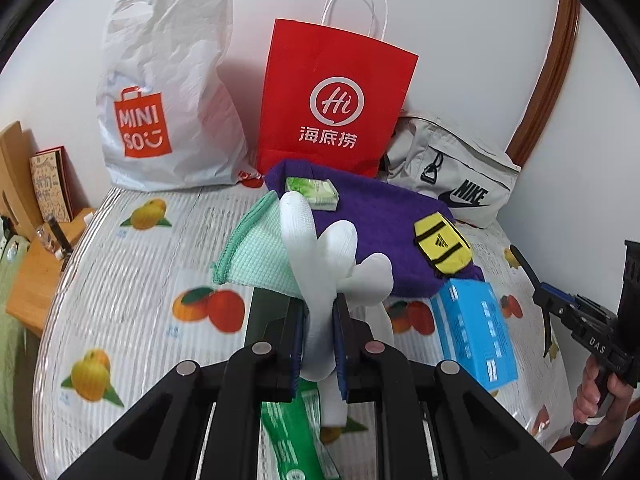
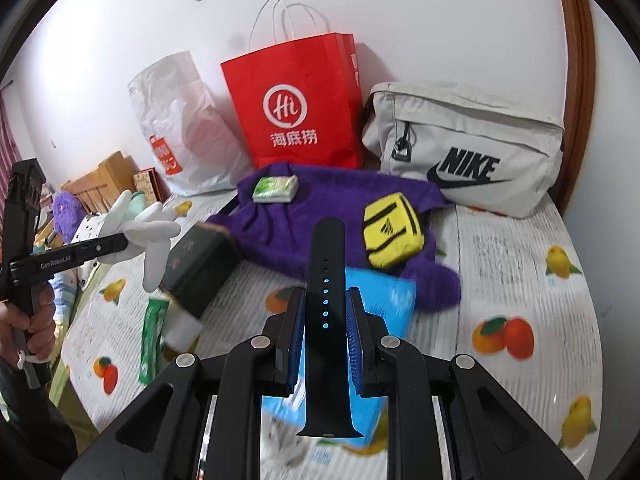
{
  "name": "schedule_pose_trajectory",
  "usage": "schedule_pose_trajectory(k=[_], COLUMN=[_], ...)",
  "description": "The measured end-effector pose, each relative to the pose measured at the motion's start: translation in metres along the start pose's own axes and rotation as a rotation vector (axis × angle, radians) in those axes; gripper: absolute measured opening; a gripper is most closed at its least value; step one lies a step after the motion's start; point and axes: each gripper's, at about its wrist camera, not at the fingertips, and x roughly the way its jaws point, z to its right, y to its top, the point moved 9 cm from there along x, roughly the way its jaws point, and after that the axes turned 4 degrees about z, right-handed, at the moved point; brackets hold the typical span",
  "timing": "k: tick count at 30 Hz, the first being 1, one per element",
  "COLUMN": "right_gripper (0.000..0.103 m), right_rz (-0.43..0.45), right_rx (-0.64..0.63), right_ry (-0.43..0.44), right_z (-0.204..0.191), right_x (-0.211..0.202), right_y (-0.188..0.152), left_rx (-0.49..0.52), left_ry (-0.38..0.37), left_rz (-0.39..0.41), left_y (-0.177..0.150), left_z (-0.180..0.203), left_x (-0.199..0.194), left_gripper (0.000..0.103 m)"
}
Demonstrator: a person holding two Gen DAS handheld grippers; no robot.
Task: Organize soft objects
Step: 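Carry the white gloves with the left tool while the right tool carries the black strap to the towel, then open the left tool to drop the gloves on the towel while the right tool releases the strap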
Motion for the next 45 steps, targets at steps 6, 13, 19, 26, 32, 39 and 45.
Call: schedule_pose_trajectory(k=[6,13,19,26,32,39,45], right_gripper=[0.02,0.02,0.02,0.02,0.02,0.02,0.021], right_rz=[-0.001,-0.022,-0.053,-0.12,-0.194,-0.259,-0.276], right_rx=[0.0,0.005,0.004,-0.019,-0.03,-0.015,-0.029], right_ry=[-0.002,0.006,0.009,0.014,-0.004,-0.01,-0.006], right_z=[0.008,0.015,0.022,0.031,0.043,0.057,0.057], right_x=[0.03,0.07,0.106,0.148,0.175,0.19,0.189], right_y=[0.027,0.045,0.053,0.053,0.04,0.025,0.023], left_rx=[0.002,0.009,0.018,0.023,0.044,0.033,0.014], left_ry=[-0.01,-0.033,-0.033,-0.047,-0.068,-0.039,-0.023], left_rz=[-0.006,-0.026,-0.057,-0.111,-0.174,-0.273,-0.307], left_y=[0.023,0.049,0.063,0.073,0.071,0.051,0.047], left_z=[0.002,0.011,0.015,0.024,0.038,0.033,0.028], left_x=[0.027,0.068,0.104,0.146,0.178,0.209,0.214], left_gripper=[0.013,0.013,0.013,0.013,0.013,0.014,0.02])
